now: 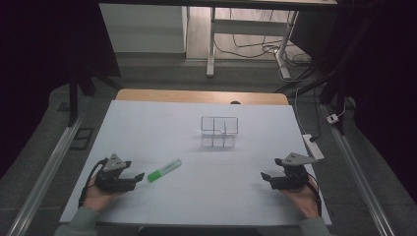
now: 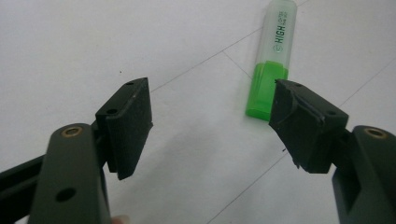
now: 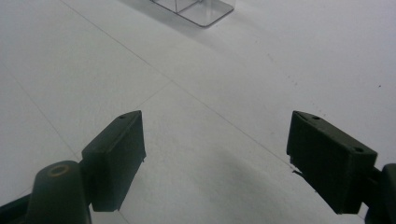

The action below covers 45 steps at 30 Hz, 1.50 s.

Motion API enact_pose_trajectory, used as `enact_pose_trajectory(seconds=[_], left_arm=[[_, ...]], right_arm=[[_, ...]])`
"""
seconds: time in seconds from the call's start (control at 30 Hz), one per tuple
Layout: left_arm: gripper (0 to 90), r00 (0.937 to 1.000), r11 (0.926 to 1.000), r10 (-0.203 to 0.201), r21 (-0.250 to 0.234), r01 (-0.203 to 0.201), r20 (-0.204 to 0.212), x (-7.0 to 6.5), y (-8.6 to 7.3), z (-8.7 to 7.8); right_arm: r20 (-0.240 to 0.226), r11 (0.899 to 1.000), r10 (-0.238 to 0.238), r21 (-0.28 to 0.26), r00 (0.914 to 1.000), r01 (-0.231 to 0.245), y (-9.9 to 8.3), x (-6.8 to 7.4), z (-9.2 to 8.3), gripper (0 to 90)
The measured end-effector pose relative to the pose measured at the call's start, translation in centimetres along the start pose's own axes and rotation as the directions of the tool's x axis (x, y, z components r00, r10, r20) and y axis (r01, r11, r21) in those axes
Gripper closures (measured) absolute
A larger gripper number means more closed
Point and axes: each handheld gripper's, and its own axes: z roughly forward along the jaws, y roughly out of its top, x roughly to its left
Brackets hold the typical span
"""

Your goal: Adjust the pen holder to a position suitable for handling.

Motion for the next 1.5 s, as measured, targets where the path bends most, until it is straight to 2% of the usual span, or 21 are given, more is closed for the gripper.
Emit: enact_pose_trajectory(seconds=[0.13, 0.73, 0.83, 1.1, 1.5], left_arm=[[29.7, 1.0000, 1.0000, 0.000, -0.003, 0.000, -0.004, 0.0, 0.0, -0.1], [29.8, 0.9999, 1.0000, 0.002, -0.002, -0.003, -0.012, 0.2, 0.0, -0.2], [29.9, 0.9998, 0.9999, 0.010, 0.002, -0.010, -0.016, 0.2, 0.2, -0.2], [29.9, 0.9996, 0.9996, 0.026, 0.015, -0.025, -0.008, 0.3, 0.7, -0.1], [29.9, 0.9993, 0.9991, 0.037, 0.020, -0.037, -0.008, -0.1, 1.7, -0.8]], right_arm=[[-0.010, 1.000, 0.008, 0.015, 0.9999, -0.008, -0.1, 0.0, 0.3, 19.1], [-0.010, 1.000, 0.005, 0.008, 0.9999, -0.005, 0.1, 0.2, 0.5, 20.4], [-0.016, 1.000, 0.009, -0.004, 0.9998, -0.009, 0.2, 0.1, 0.5, 21.2], [-0.012, 1.000, 0.009, 0.006, 0.9999, -0.009, 0.0, 0.1, 0.8, 21.6], [-0.029, 1.000, -0.020, 0.018, 0.9994, 0.021, 0.2, 0.8, 0.8, 21.6]])
